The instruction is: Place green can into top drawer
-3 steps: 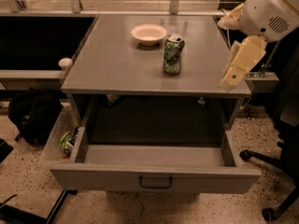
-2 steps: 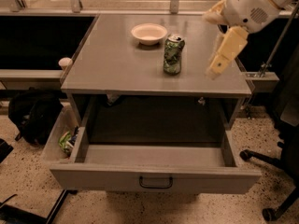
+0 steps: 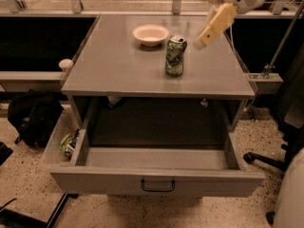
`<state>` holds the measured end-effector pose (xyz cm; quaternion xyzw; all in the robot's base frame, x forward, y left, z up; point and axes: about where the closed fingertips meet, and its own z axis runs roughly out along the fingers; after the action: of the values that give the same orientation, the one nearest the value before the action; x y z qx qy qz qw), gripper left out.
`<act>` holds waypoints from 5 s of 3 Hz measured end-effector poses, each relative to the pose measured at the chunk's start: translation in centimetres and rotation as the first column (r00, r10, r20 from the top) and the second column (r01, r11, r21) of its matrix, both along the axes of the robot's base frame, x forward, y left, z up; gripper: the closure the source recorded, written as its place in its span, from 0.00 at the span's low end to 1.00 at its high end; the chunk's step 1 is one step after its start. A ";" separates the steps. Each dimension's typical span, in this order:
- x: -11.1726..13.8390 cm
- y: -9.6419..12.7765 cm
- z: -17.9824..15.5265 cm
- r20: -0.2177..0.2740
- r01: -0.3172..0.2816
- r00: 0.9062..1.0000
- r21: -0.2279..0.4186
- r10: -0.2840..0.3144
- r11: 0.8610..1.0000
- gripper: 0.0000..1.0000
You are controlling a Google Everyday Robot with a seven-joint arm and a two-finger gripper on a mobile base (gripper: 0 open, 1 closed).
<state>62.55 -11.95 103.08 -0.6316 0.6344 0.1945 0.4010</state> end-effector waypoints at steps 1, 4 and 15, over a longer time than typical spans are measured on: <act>1.6 0.3 2.5 0.058 -0.013 0.998 0.081 0.008 0.997 0.00; 8.3 -0.5 -6.8 -0.033 0.087 0.996 0.177 -0.083 0.980 0.00; 5.9 3.6 -15.3 -0.211 -0.002 0.976 0.229 0.052 0.973 1.00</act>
Offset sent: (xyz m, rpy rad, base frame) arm 0.0125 0.0028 0.0153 0.0623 -0.0339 0.0111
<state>68.49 -8.39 87.74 -0.5654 0.6389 0.3385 0.3969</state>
